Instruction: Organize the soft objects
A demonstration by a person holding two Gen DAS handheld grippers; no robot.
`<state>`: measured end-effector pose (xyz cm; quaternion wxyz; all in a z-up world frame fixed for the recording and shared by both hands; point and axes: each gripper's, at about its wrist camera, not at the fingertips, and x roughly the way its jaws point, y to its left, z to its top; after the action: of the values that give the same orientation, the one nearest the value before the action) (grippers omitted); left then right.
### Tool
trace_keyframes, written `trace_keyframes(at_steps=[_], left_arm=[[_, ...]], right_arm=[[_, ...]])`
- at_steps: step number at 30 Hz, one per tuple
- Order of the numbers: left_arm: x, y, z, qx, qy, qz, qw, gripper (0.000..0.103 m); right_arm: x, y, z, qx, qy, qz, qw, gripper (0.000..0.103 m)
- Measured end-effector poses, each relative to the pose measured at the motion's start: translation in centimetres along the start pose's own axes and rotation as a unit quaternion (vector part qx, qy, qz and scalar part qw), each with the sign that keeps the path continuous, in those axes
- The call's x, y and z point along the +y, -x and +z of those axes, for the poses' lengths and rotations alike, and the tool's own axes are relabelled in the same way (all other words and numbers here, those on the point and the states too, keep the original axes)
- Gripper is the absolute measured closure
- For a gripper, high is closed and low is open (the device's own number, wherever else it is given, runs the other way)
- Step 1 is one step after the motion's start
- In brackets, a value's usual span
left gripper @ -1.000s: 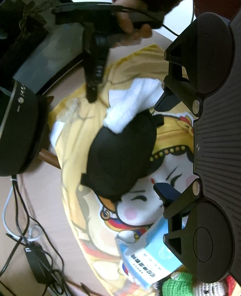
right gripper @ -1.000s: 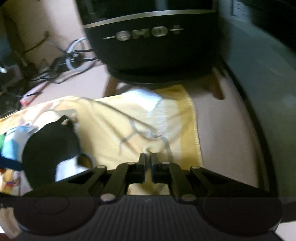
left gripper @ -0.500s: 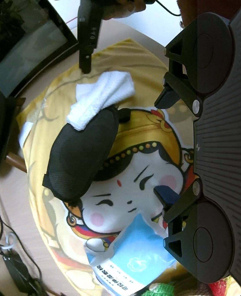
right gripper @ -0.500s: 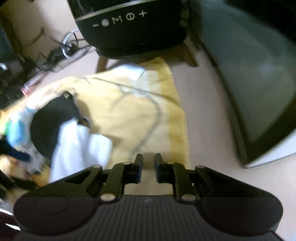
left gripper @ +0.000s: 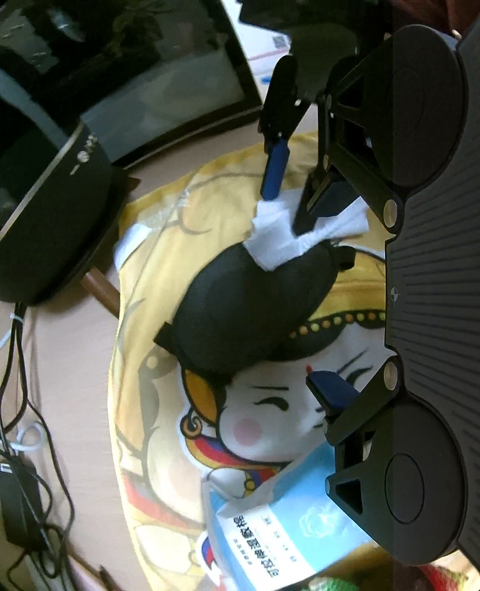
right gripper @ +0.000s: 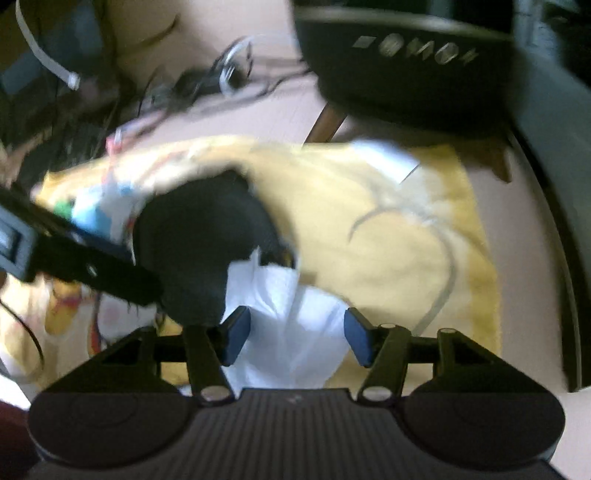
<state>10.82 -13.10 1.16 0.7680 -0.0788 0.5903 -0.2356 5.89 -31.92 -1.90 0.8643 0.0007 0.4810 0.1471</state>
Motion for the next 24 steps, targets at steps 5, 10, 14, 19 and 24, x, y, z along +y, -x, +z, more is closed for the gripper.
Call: trace_keyframes(at_steps=[5, 10, 14, 19, 24], left_arm=[[0.3, -0.5, 0.4, -0.003, 0.017, 0.013, 0.9998, 0.009], [-0.4, -1.8, 1.4, -0.008, 0.026, 0.014, 0.9995, 0.009], [-1.4, -3.1, 2.4, -0.034, 0.038, 0.05, 0.9975, 0.052], [-1.8, -3.5, 3.1, -0.037, 0.027, 0.08, 0.9957, 0.07], [-3.4, -0.8, 4.0, -0.042, -0.048, 0.135, 0.9887, 0.071]], right_arm=[[0.9, 1.1, -0.4, -0.006, 0.05, 0.011, 0.999, 0.098], [-2.4, 2.6, 1.3, -0.036, -0.017, 0.024, 0.999, 0.098], [-5.9, 2.9, 1.9, -0.047, -0.108, 0.063, 0.991, 0.098], [-7.9, 1.0, 0.8, -0.022, -0.139, 0.039, 0.989, 0.098], [-8.8, 0.6, -0.5, -0.016, -0.168, 0.06, 0.984, 0.098]])
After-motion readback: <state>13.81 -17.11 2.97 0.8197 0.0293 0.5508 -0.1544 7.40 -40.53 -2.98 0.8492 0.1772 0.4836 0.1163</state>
